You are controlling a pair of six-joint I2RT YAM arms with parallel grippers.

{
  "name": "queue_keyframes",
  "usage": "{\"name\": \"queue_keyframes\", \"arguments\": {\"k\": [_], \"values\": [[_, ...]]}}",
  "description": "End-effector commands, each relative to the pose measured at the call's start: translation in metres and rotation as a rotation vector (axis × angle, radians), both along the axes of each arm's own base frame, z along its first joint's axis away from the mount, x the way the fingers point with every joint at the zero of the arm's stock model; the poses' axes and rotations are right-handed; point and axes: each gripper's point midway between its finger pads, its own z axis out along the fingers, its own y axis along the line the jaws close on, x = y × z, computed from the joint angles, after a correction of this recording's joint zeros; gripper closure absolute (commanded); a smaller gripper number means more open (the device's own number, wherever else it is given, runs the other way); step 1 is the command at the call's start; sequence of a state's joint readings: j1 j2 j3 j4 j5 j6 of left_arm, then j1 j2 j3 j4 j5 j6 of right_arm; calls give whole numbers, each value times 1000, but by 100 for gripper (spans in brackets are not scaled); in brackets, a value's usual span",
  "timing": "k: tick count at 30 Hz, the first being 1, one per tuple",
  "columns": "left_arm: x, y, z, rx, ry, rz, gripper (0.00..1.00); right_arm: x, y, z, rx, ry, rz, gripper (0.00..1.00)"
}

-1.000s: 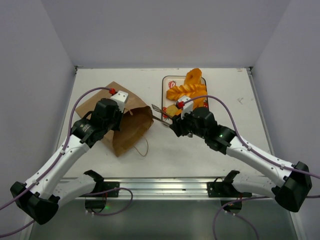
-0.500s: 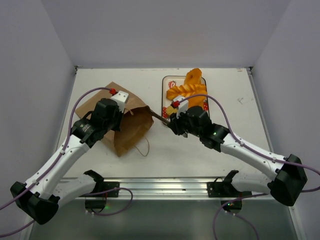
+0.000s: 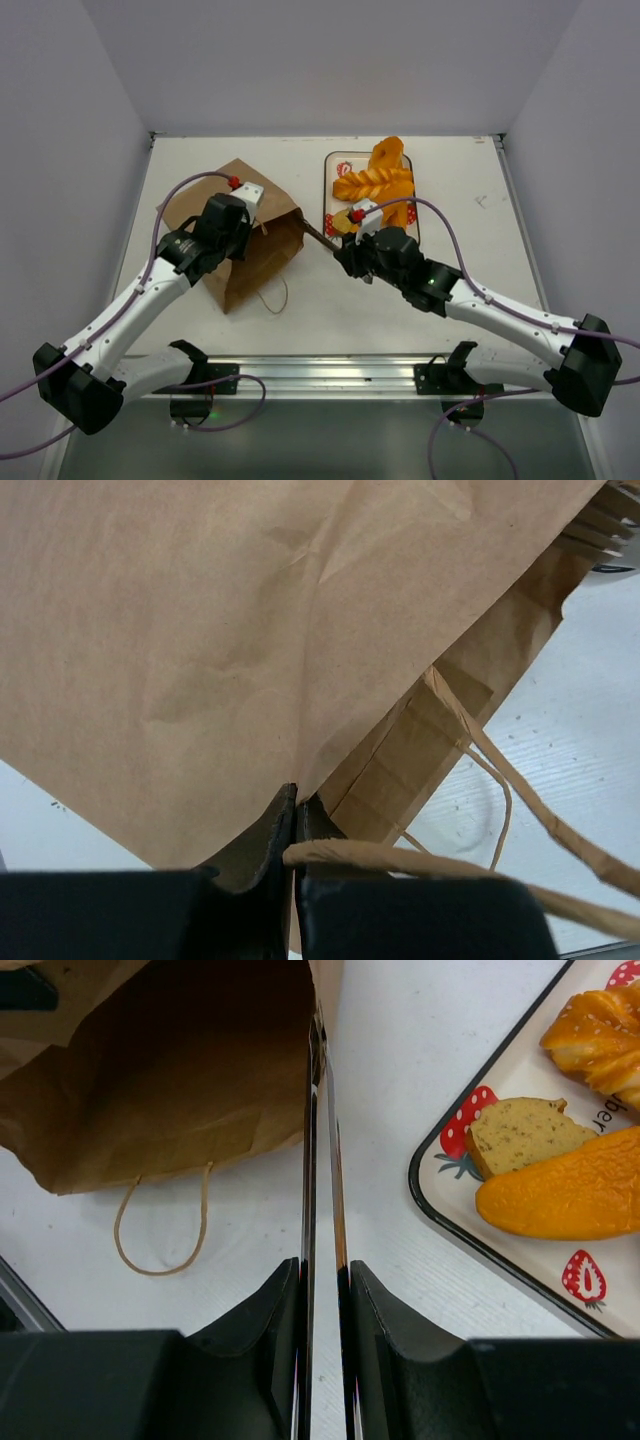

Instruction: Take the fake bread out of the paper bag

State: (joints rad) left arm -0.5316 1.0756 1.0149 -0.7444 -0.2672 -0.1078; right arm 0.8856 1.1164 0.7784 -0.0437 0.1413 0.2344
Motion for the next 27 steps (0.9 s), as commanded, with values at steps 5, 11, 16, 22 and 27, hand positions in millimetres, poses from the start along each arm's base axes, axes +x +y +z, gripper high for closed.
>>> {"name": "queue_keyframes", "arguments": {"k": [5, 11, 16, 22, 27], "values": [[8, 9, 14, 31, -46, 57, 79, 4, -3, 34, 110, -79, -71, 98], [12, 23, 15, 88, -72, 140, 57, -11, 8, 31, 123, -65, -51, 98], [14, 28, 19, 99, -92, 169, 47, -16, 22, 20, 103, -45, -34, 97], [16, 33, 22, 121, -107, 191, 46, -14, 34, 11, 75, -32, -38, 96], [19, 45, 21, 176, -118, 256, 46, -13, 40, 10, 74, -27, -33, 95]]}}
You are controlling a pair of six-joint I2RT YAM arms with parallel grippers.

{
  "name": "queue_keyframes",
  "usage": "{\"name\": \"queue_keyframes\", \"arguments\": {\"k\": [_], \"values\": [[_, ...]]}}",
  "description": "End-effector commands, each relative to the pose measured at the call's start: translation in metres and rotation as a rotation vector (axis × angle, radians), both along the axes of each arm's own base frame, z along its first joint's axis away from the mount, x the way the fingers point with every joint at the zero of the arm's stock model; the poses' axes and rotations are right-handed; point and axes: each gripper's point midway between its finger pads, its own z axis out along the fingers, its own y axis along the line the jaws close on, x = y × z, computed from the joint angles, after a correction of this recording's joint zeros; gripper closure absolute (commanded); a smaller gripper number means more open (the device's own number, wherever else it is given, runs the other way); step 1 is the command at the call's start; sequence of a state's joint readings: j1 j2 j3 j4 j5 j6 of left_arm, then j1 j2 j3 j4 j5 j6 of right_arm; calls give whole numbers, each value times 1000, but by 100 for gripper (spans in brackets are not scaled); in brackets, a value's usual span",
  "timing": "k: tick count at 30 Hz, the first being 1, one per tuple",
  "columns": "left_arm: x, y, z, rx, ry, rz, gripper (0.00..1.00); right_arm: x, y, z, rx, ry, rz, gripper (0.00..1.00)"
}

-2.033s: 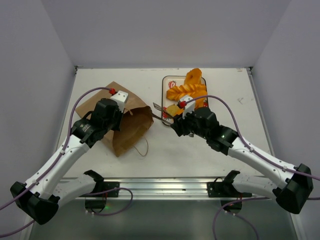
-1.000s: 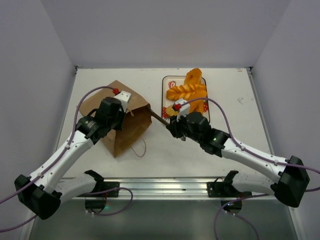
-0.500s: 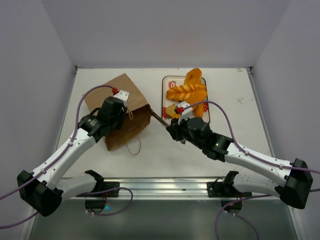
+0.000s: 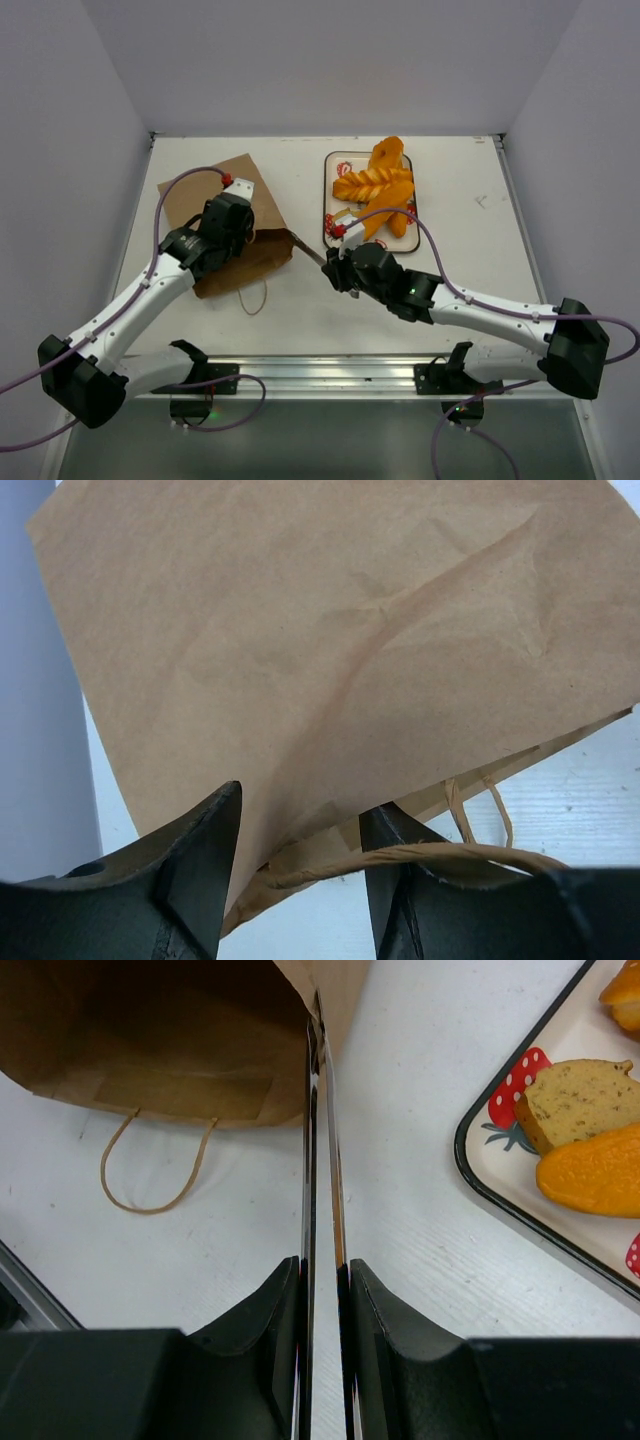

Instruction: Take the fake bread out of the paper bag

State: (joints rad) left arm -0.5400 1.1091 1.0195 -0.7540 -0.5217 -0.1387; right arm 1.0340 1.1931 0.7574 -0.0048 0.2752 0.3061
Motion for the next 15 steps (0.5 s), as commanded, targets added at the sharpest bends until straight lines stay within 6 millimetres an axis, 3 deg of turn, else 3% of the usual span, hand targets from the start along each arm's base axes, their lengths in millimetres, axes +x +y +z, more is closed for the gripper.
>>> {"name": "queue_keyframes", "arguments": {"k": [1, 15], "values": [[8, 9, 17, 32, -58, 76, 46, 11, 14, 38, 109, -59, -32, 95], [24, 6, 7, 53, -78, 99, 44, 21, 23, 32, 60, -62, -38, 89]]}}
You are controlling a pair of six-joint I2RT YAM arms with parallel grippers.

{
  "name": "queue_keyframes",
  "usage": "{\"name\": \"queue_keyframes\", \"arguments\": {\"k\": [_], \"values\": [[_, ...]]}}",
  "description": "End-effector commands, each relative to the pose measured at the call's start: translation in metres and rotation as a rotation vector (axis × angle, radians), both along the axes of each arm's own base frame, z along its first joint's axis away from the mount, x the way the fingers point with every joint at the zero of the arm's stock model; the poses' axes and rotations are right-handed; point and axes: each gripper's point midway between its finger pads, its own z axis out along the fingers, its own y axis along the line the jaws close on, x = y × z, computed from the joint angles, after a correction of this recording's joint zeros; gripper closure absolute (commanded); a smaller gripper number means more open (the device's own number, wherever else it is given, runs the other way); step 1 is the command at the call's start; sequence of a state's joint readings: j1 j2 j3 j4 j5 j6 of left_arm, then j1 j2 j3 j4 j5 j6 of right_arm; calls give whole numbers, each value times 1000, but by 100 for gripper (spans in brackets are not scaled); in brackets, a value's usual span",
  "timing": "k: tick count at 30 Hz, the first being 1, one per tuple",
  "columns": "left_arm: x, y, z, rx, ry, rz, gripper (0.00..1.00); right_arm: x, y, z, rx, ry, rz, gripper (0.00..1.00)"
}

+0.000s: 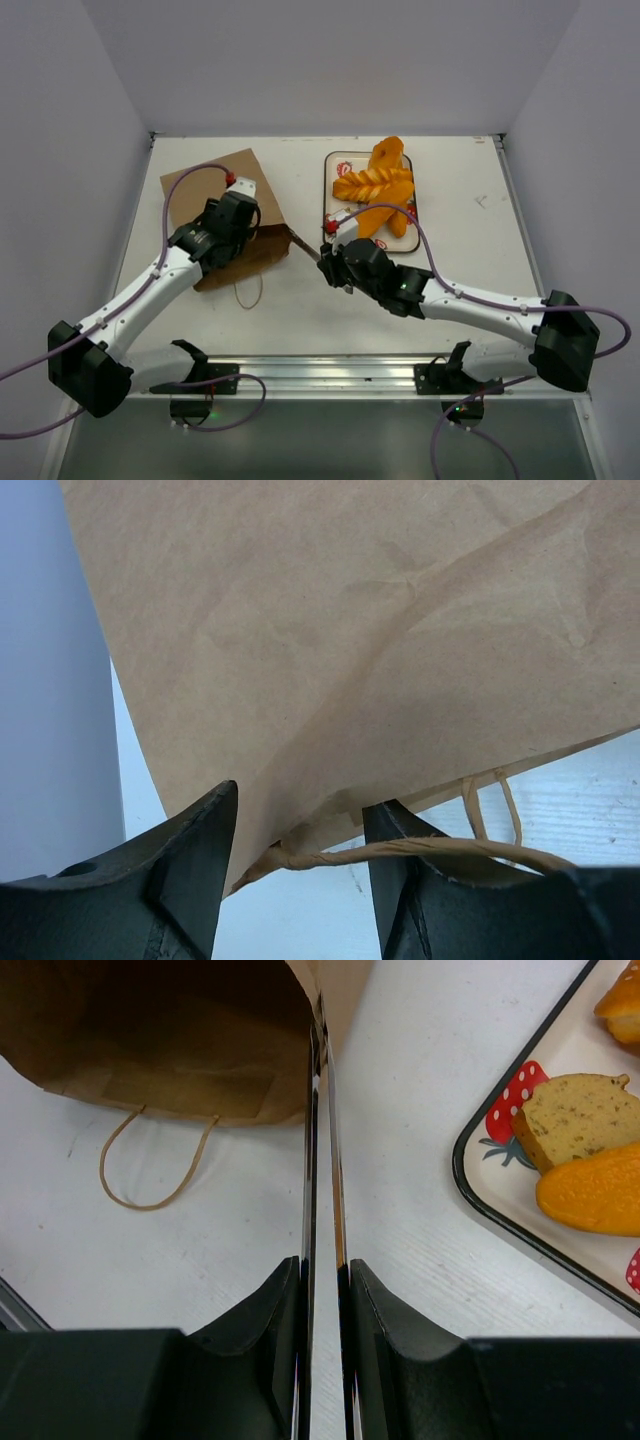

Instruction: Take the fake bread out of the paper bag

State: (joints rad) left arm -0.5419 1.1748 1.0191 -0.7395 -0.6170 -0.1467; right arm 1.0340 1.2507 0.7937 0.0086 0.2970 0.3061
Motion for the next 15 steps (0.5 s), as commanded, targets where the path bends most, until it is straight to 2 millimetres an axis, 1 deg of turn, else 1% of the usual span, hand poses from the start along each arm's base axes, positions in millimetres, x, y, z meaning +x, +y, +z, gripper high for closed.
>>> {"name": "queue_keyframes", "arguments": {"k": [1, 6, 7, 8, 9, 11, 13, 15], "values": [[16, -5, 16, -27, -88, 28, 43, 13, 17, 33, 67, -61, -15, 89], [21, -8, 18, -36, -101, 20, 41, 21, 26, 38, 59, -67, -15, 89], [22, -9, 17, -39, -97, 12, 41, 24, 28, 41, 60, -70, -17, 88], [24, -10, 17, -45, -97, 9, 41, 26, 28, 41, 57, -70, -17, 88], [26, -9, 16, -48, -91, 9, 41, 28, 30, 36, 48, -60, -16, 88], [28, -12, 14, -66, -83, -4, 41, 32, 32, 39, 55, -56, -10, 89], [33, -12, 12, -79, -75, -2, 41, 37, 34, 36, 58, -47, -11, 88], [39, -8, 9, -88, -69, 22, 37, 42, 38, 37, 67, -41, -6, 88]]}}
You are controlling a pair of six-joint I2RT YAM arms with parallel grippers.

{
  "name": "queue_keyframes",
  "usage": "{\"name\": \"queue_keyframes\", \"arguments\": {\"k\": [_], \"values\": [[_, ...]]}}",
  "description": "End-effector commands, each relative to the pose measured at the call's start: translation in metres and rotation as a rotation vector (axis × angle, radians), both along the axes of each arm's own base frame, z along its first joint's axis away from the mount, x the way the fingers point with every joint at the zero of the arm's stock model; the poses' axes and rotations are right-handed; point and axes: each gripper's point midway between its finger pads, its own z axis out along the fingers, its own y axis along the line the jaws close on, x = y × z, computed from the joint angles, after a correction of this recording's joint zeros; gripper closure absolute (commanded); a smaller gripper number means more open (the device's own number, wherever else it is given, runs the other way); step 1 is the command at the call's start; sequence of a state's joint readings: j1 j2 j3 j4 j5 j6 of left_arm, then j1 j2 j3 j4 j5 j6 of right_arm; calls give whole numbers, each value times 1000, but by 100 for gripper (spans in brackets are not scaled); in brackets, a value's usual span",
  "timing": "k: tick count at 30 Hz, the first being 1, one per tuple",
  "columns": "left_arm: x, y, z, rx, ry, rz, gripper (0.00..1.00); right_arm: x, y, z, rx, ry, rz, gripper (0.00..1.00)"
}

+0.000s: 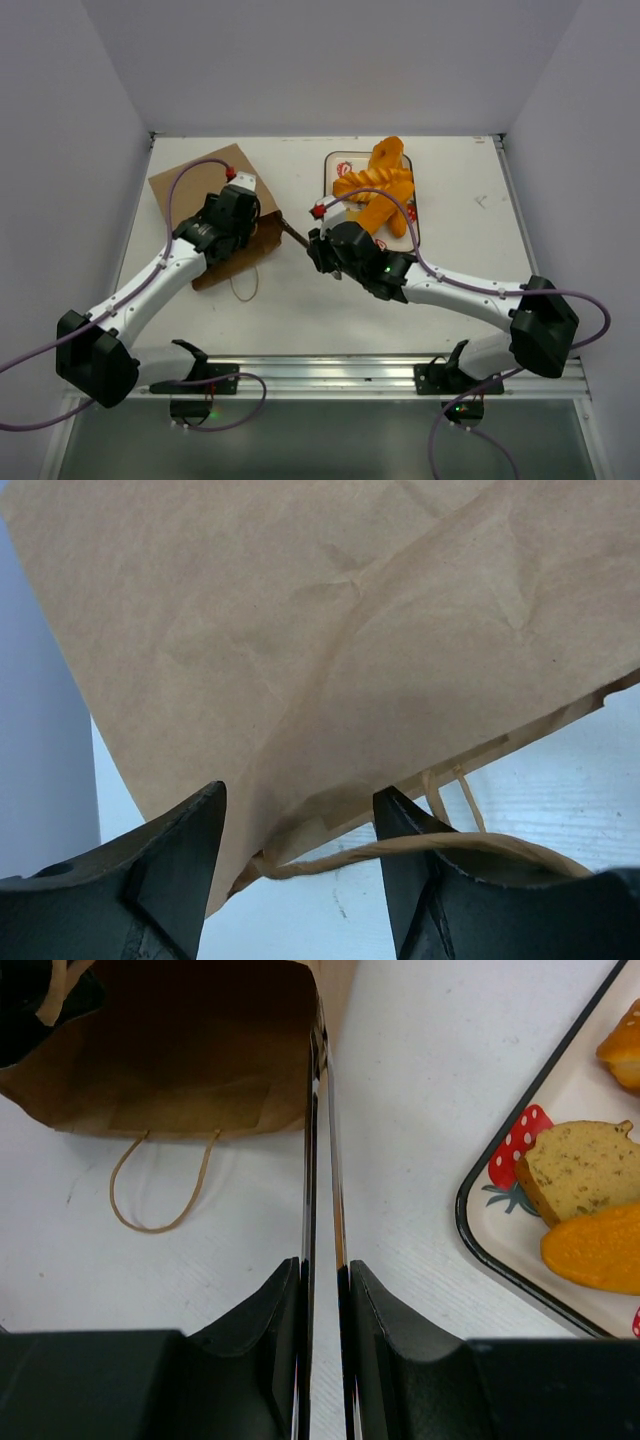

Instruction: Take the fake bread out of the paper bag

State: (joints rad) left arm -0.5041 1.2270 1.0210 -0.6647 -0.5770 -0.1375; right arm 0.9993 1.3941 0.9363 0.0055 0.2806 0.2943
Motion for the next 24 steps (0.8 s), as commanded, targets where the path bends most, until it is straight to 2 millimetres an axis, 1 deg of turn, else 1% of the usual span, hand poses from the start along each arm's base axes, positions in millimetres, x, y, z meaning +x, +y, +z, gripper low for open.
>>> {"name": "queue_keyframes", "arguments": {"k": [1, 2, 3, 5, 6, 12, 18, 20, 22, 24], "values": [[23, -3, 16, -62, -58, 23, 35, 17, 16, 24, 65, -32, 6, 88], [25, -3, 14, -73, -55, 34, 34, 20, 19, 27, 71, -31, 9, 88], [27, -4, 9, -79, -35, 34, 33, 22, 21, 21, 62, -19, 11, 88], [30, -5, 5, -89, -25, 37, 33, 24, 25, 23, 67, -19, 16, 88], [30, -7, 3, -100, -21, 29, 32, 24, 27, 21, 65, -12, 19, 87], [28, -5, 2, -115, -38, 25, 31, 24, 31, 22, 78, -2, 31, 82], [27, -7, 1, -131, -43, 17, 31, 25, 30, 23, 75, 8, 32, 74], [29, -6, -1, -136, -40, 19, 31, 24, 27, 24, 75, 5, 26, 68], [30, -7, -2, -139, -32, 19, 31, 23, 24, 23, 74, 6, 23, 65], [32, -6, -3, -137, -25, 26, 31, 22, 22, 24, 79, 5, 19, 64]]}}
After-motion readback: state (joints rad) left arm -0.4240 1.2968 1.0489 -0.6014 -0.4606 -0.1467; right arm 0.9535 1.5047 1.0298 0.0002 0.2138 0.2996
